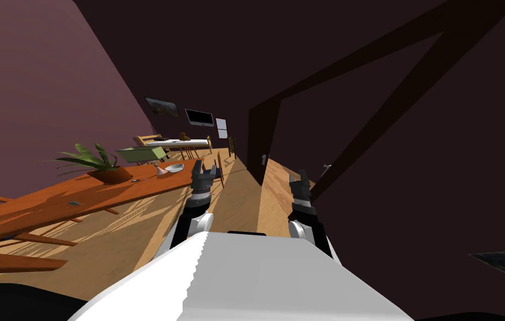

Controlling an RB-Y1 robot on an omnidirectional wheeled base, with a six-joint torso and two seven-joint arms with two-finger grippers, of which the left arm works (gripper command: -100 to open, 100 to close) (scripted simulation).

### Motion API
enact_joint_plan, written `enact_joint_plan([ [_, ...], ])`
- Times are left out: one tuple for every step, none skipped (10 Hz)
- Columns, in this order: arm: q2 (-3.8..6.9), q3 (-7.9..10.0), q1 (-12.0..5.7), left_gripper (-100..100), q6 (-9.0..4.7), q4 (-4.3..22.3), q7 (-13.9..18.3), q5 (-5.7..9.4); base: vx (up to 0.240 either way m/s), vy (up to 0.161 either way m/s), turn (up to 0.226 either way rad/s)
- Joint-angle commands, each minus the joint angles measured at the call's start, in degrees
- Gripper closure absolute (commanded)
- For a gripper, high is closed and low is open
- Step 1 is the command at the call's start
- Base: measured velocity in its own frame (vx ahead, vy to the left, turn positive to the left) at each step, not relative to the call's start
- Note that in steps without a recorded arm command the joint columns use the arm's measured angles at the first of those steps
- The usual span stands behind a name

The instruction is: Push the door open

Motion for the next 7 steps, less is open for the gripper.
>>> enact_joint_plan([
  [0.63, -0.48, -1.07, -100, 0.17, 1.79, -0.2, 0.37, 0.106, 0.026, -0.093],
  [0.78, -0.62, -1.38, -100, 0.22, 2.31, -0.25, 0.48, 0.159, 0.051, -0.069],
  [1.25, -1.04, -2.31, -100, 0.37, 3.87, -0.42, 0.81, 0.175, 0.038, -0.084],
  [1.59, -1.38, -3.06, -100, 0.5, 5.13, -0.56, 1.07, 0.177, 0.016, -0.084],
  [1.95, -1.79, -3.95, -100, 0.64, 6.62, -0.72, 1.38, 0.192, 0.039, -0.082],
  [2.31, -2.19, -4.85, -100, 0.79, 8.12, -0.89, 1.69, 0.211, 0.042, -0.101],
  [2.66, -2.66, -5.88, -100, 0.95, 9.85, -1.08, 2.05, 0.194, 0.035, -0.11],
])
